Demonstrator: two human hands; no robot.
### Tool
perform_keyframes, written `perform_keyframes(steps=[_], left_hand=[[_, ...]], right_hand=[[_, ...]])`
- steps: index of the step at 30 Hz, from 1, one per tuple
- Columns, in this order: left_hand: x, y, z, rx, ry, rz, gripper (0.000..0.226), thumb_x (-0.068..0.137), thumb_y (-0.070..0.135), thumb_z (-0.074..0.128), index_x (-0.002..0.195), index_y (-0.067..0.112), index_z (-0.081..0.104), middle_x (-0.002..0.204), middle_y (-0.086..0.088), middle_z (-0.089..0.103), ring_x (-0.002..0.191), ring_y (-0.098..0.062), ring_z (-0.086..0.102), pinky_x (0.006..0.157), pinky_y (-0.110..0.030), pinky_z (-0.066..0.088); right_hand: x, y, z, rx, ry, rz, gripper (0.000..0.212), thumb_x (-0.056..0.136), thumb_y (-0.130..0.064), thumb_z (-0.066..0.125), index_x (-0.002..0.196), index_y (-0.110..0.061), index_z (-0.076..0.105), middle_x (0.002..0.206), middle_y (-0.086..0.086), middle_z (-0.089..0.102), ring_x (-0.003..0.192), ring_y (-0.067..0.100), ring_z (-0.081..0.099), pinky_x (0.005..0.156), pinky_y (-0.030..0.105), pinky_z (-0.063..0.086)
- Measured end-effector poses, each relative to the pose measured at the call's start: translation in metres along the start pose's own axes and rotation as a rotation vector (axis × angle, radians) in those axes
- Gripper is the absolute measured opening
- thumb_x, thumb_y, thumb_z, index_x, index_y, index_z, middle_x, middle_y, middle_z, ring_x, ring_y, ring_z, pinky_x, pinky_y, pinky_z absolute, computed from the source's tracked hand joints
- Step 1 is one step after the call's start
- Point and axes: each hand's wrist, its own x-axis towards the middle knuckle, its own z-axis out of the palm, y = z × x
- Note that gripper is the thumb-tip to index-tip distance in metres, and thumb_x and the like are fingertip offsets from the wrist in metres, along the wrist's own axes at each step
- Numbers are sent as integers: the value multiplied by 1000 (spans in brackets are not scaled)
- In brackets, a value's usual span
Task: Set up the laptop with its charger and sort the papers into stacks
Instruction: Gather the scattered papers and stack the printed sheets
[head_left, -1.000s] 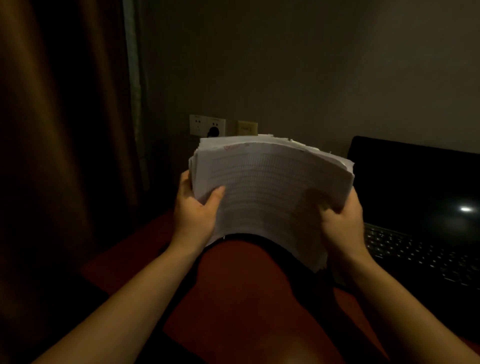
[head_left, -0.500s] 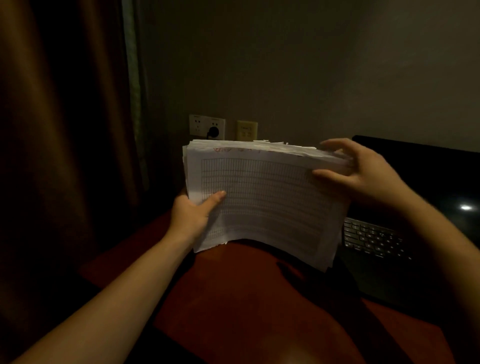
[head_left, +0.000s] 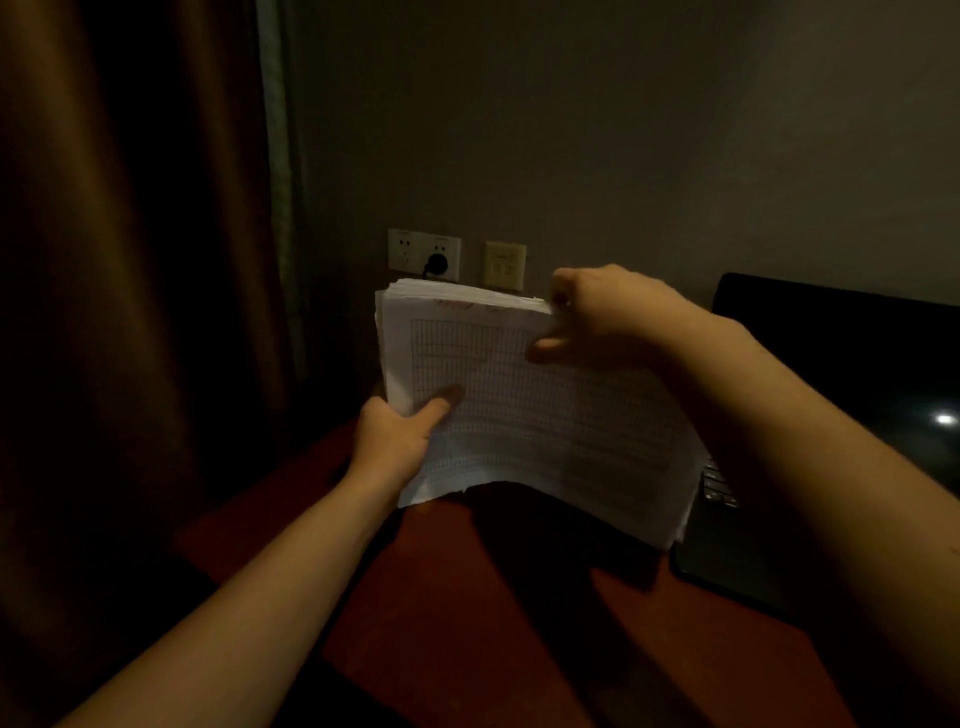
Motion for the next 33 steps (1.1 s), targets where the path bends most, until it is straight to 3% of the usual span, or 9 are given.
perform_keyframes(steps=[4,8,10,13,16,20,23,28,33], left_hand=[[-4,-3,-2,19,-24,-33,62,74,41,86,126,18,62,112,2,69,105,-16,66,79,-26,55],[1,-9,-1,-88,180,-114,102,82,24,83,159,35,16,144,1,47,125,-22,54,102,-44,51],[0,-9,-1,-228,245,-217,104,82,26,83,158,40,14,149,-2,46,126,-26,55,99,-47,53],[-1,0,7,-418,-34,-324,79,78,46,82,146,27,47,126,-1,68,106,-22,69,76,-31,59],[10,28,12,-392,-296,-223,85,71,65,76,142,25,52,129,0,68,113,-17,68,89,-35,58],[24,68,11,-130,-100,104,51,79,63,72,123,42,56,117,15,67,106,-6,66,89,-30,55],[19,49,11,-72,43,304,38,87,44,75,122,36,61,118,14,68,107,-1,65,92,-27,55],[4,-3,9,-96,-46,254,21,93,32,67,109,42,58,110,16,67,97,8,66,77,-14,53],[17,8,5,-67,-96,206,23,91,37,69,111,37,60,106,17,68,91,7,67,71,-12,54]], right_hand=[[-1,1,2,0,-61,-67,35,88,-50,67,110,-25,57,97,-4,55,82,14,51,67,29,40],[-10,8,2,123,55,-152,27,89,-45,69,75,-34,48,78,-11,53,70,5,49,55,26,32],[-14,16,0,241,171,-159,28,87,-43,72,72,-30,52,74,-9,56,67,8,54,54,27,36],[-21,29,2,580,388,-143,25,85,-40,76,85,-17,66,78,1,66,68,11,61,55,29,47],[-28,25,19,988,485,-158,30,90,-33,72,110,-11,67,102,-1,71,89,8,70,72,26,59],[-30,6,58,1259,705,-129,35,95,-23,65,127,-12,55,117,-6,66,107,4,66,82,22,56],[-33,-7,99,1296,812,-24,44,96,-25,62,138,-18,47,124,-15,60,114,-4,59,89,16,51],[-40,-7,141,1300,633,92,34,95,-41,59,114,-59,37,107,-41,52,97,-26,53,72,8,48],[-30,1,133,1214,651,76,26,95,-40,61,108,-52,42,106,-33,56,94,-22,56,69,6,49]])
